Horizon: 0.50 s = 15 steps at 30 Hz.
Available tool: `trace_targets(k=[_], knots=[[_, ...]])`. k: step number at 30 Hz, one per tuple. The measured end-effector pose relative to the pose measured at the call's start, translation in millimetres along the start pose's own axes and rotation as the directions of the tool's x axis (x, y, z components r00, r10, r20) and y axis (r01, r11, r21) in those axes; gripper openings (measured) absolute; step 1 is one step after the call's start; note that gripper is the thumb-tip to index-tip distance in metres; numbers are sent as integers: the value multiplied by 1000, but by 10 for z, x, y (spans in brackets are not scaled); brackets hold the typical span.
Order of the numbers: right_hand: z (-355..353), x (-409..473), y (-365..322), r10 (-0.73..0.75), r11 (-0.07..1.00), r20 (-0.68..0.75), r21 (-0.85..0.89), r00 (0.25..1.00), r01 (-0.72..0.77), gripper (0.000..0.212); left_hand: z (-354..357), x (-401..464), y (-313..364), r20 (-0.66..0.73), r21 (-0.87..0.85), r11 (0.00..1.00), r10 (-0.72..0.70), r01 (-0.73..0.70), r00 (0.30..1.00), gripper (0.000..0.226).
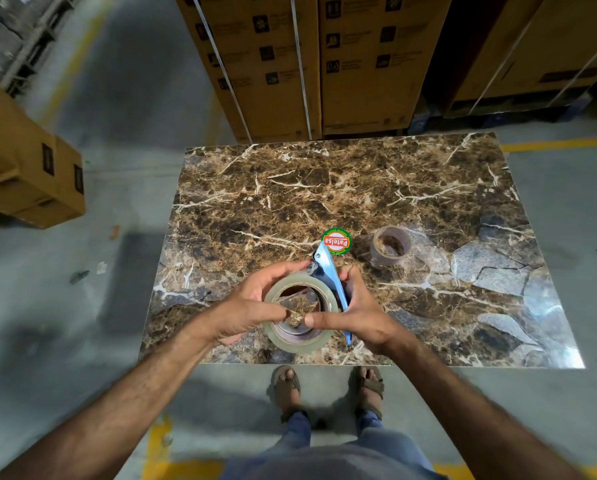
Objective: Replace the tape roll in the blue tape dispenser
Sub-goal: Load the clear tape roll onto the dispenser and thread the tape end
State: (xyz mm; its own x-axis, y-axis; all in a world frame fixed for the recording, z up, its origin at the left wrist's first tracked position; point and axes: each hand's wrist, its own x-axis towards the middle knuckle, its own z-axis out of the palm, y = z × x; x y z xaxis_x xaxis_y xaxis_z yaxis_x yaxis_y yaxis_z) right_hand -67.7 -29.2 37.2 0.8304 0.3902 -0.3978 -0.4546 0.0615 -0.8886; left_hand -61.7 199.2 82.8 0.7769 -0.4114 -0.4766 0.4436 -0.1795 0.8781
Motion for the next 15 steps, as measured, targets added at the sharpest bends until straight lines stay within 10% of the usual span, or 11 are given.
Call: trace_targets(k=[11, 15], knots=[[-5, -14, -20, 80, 987, 61, 136, 995, -88, 86, 36, -23, 47, -21, 17, 1000, -15, 16, 1000, 83], [-8, -57, -83, 87, 973, 218, 191, 972, -130, 41, 52, -35, 82, 5, 35, 999, -19, 19, 1000, 80]])
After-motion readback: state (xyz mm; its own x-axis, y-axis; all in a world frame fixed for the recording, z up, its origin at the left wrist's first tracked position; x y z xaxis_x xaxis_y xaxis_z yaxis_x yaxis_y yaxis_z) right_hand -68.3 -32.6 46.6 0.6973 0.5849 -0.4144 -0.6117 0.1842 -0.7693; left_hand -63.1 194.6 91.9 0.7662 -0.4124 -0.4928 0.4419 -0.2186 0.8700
